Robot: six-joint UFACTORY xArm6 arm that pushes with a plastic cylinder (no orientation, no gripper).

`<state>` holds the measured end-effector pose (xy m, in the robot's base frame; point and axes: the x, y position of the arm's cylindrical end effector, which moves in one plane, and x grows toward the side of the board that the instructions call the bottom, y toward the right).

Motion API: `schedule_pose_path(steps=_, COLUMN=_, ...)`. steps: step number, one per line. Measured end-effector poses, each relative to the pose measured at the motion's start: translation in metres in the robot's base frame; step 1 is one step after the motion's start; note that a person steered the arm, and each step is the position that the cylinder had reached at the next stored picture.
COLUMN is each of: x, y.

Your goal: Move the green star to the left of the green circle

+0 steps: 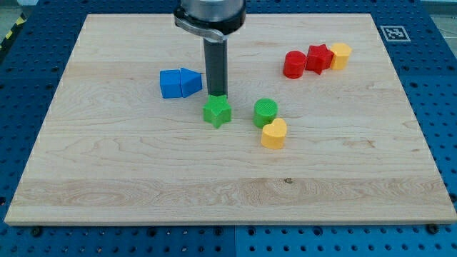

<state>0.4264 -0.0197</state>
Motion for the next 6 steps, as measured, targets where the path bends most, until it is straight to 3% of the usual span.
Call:
schedule_pose_path(steps=1, x=0.001, y=0.000)
schedule_pose_path(steps=3, x=0.008, y=-0.054)
schedule_pose_path(steps=6, x=0.049, y=-0.016)
